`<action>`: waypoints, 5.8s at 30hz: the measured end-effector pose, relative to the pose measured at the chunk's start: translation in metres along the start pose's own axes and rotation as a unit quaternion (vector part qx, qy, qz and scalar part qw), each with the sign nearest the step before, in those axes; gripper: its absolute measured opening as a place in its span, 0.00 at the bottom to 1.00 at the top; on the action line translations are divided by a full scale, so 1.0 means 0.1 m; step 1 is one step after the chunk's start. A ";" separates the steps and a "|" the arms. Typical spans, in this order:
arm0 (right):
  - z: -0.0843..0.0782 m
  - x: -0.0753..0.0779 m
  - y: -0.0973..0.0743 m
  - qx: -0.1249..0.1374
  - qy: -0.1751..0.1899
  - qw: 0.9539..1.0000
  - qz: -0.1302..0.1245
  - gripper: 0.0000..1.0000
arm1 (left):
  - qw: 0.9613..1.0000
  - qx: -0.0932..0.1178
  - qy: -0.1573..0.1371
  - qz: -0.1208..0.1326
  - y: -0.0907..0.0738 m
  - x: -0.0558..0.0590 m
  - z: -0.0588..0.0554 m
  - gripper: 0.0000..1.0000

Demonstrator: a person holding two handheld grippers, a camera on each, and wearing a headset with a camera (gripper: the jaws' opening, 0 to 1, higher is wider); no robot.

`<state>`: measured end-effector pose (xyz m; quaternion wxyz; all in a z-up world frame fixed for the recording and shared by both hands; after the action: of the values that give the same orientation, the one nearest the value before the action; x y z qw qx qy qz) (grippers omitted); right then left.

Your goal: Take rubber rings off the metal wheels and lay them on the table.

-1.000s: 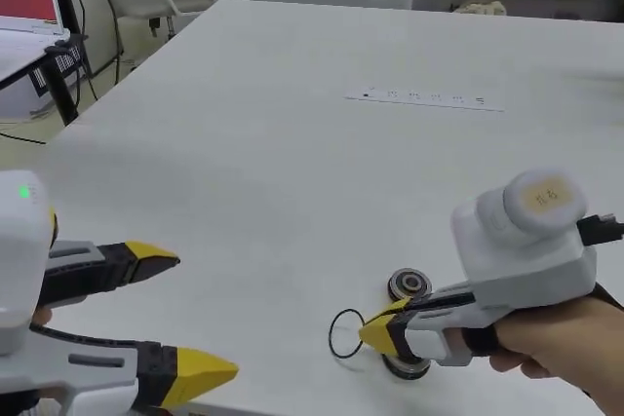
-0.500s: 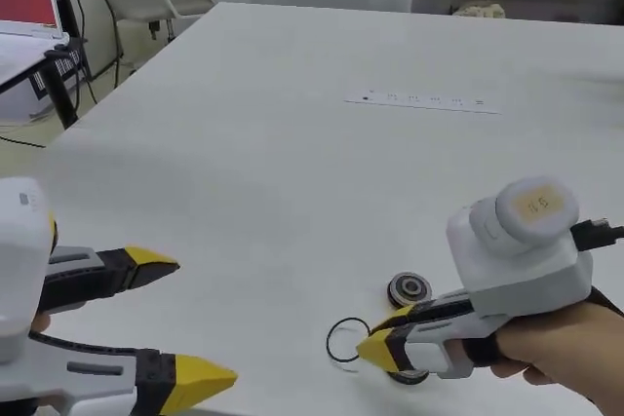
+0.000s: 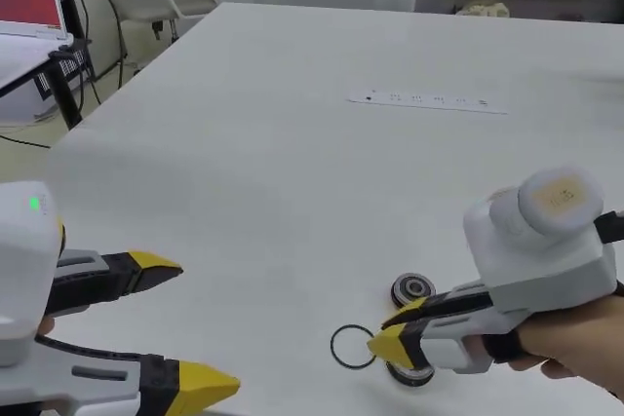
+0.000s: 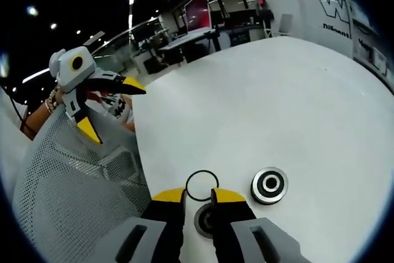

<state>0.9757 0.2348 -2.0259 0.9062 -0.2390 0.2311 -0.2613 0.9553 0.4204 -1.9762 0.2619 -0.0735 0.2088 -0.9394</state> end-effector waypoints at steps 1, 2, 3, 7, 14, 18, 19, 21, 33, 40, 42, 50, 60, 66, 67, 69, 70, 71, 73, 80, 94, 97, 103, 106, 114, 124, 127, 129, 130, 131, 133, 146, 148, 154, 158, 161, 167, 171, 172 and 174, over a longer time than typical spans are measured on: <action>0.02 0.03 -0.02 0.007 0.004 1.000 -0.004 0.13 | 1.000 0.000 0.000 0.000 0.00 0.00 0.00 0.67; 0.04 0.04 -0.04 0.012 0.007 1.000 -0.007 0.13 | 1.000 0.001 0.000 0.000 0.00 0.00 0.00 0.68; 0.06 0.06 -0.06 0.020 0.013 1.000 -0.010 0.13 | 1.000 0.001 0.000 0.000 0.00 0.00 0.00 0.68; 0.12 0.15 -0.14 0.041 0.019 0.999 -0.024 0.14 | 1.000 0.001 -0.001 -0.001 0.00 0.00 0.00 0.68; 0.15 0.33 -0.30 0.065 0.025 0.996 -0.054 0.13 | 1.000 0.002 -0.003 -0.003 0.00 0.00 0.00 0.68; 0.18 0.40 -0.39 0.079 0.028 0.994 -0.070 0.13 | 1.000 0.002 -0.004 -0.003 0.00 0.00 0.00 0.68; 0.19 0.41 -0.40 0.082 0.027 0.994 -0.073 0.13 | 1.000 0.004 -0.004 -0.004 0.00 0.01 0.00 0.67; 0.19 0.42 -0.43 0.085 0.027 0.993 -0.077 0.14 | 1.000 0.004 -0.004 -0.008 0.00 0.02 0.00 0.68; 0.08 0.35 -0.43 0.039 -0.037 0.996 -0.065 0.13 | 0.999 0.034 0.021 -0.027 0.01 0.05 0.11 0.70; 0.00 0.33 -0.41 0.012 -0.056 0.997 -0.043 0.13 | 0.995 0.049 0.076 -0.041 0.08 0.08 0.38 0.70; -0.04 0.33 -0.39 0.002 -0.060 0.997 -0.038 0.13 | 0.991 0.069 0.100 -0.053 0.12 0.12 0.55 0.71; -0.18 0.35 -0.37 -0.037 -0.070 0.996 -0.032 0.13 | 0.982 0.101 0.130 -0.088 0.30 0.22 0.91 0.70; -0.33 0.36 -0.35 -0.079 -0.086 0.993 -0.025 0.14 | 0.967 0.102 0.155 -0.176 0.70 0.46 1.08 0.63; -0.35 0.33 -0.34 -0.081 -0.083 0.993 -0.012 0.15 | 0.959 0.101 0.169 -0.203 0.97 0.53 1.09 0.61; -0.36 0.32 -0.34 -0.082 -0.082 0.993 -0.009 0.15 | 0.958 0.103 0.168 -0.207 1.01 0.52 1.08 0.60; -0.37 0.33 -0.33 -0.084 -0.084 0.993 -0.011 0.16 | 0.959 0.098 0.161 -0.210 1.11 0.50 1.01 0.57; -0.38 0.34 -0.34 -0.086 -0.088 0.992 -0.014 0.18 | 0.960 0.096 0.159 -0.212 1.15 0.50 0.97 0.56; -0.39 0.35 -0.34 -0.088 -0.091 0.992 -0.016 0.19 | 0.960 0.094 0.157 -0.213 1.18 0.50 0.94 0.55; -0.39 0.35 -0.33 -0.087 -0.088 0.992 -0.014 0.20 | 0.960 0.076 0.152 -0.224 1.26 0.53 0.83 0.53; -0.38 0.32 -0.30 -0.078 -0.093 0.993 -0.002 0.21 | 0.956 0.031 0.151 -0.250 1.45 0.67 0.51 0.44; -0.38 0.21 -0.24 -0.067 -0.107 0.991 0.033 0.23 | 0.956 -0.005 0.156 -0.247 1.63 0.72 0.14 0.25; -0.39 0.18 -0.23 -0.069 -0.118 0.990 0.041 0.22 | 0.956 -0.006 0.159 -0.247 1.64 0.73 0.14 0.20; -0.39 0.18 -0.22 -0.074 -0.129 0.988 0.041 0.20 | 0.955 -0.016 0.168 -0.246 1.64 0.71 0.07 0.19; -0.39 0.18 -0.22 -0.071 -0.130 0.988 0.041 0.20 | 0.956 -0.011 0.160 -0.246 1.63 0.70 0.07 0.19; -0.41 0.17 -0.21 -0.078 -0.133 0.987 0.045 0.21 | 0.960 0.000 0.134 -0.245 1.64 0.68 0.07 0.09; -0.41 0.18 -0.18 -0.072 -0.138 0.987 0.044 0.20 | 0.959 0.009 0.144 -0.243 1.64 0.69 0.07 0.08; -0.41 0.17 -0.18 -0.073 -0.154 0.984 0.045 0.20 | 0.959 0.011 0.144 -0.243 1.64 0.69 0.07 0.08; -0.40 0.18 -0.19 -0.078 -0.188 0.978 0.047 0.18 | 0.960 0.012 0.142 -0.242 1.64 0.69 0.06 0.08; -0.40 0.17 -0.20 -0.079 -0.193 0.977 0.047 0.18 | 0.960 0.013 0.140 -0.242 1.64 0.69 0.06 0.08; -0.40 0.16 -0.20 -0.080 -0.194 0.977 0.047 0.18 | 0.960 0.014 0.138 -0.242 1.64 0.69 0.06 0.08; -0.41 0.17 -0.20 -0.080 -0.189 0.978 0.046 0.17 | 0.960 0.015 0.138 -0.241 1.64 0.69 0.06 0.08; -0.44 0.22 -0.23 -0.094 -0.176 0.979 0.034 0.01 | 0.961 0.017 0.138 -0.240 1.64 0.69 0.05 0.08; -0.43 0.23 -0.22 -0.092 -0.171 0.980 0.031 0.00 | 0.961 0.017 0.138 -0.240 1.64 0.69 0.05 0.08; -0.43 0.24 -0.23 -0.089 -0.160 0.983 0.028 0.00 | 0.961 0.017 0.138 -0.240 1.65 0.69 0.05 0.08; -0.43 0.26 -0.24 -0.086 -0.131 0.987 0.021 0.00 | 0.961 0.018 0.138 -0.240 1.65 0.69 0.05 0.08; -0.42 0.26 -0.26 -0.084 -0.114 0.990 0.021 0.00 | 0.961 0.018 0.138 -0.241 1.65 0.69 0.06 0.08; -0.37 0.29 -0.30 -0.067 -0.062 0.996 0.009 0.00 | 0.960 0.019 0.139 -0.240 1.65 0.70 0.05 0.08; -0.34 0.30 -0.31 -0.053 -0.020 0.998 0.009 0.00 | 0.961 0.019 0.139 -0.240 1.65 0.70 0.05 0.08; -0.34 0.30 -0.30 -0.053 -0.018 0.998 0.009 0.00 | 0.961 0.019 0.140 -0.240 1.65 0.70 0.05 0.08; -0.34 0.29 -0.30 -0.052 0.021 0.998 0.004 0.00 | 0.961 0.019 0.140 -0.240 1.65 0.70 0.05 0.08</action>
<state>0.9683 0.1849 -2.0447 0.8885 -0.2794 0.2643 -0.2503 0.9733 0.2541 -2.0405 -0.0014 0.0157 0.2016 -0.9793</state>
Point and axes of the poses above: the centre of the closed fingertips' face, and the gripper's own axes: y roughly forward along the fingers, x roughly to its right, z roughly out of its top, the point moved 4 cm from there along -y, roughly backward along the fingers, and after that the axes turned 9 degrees about x, right-handed, at the moved point
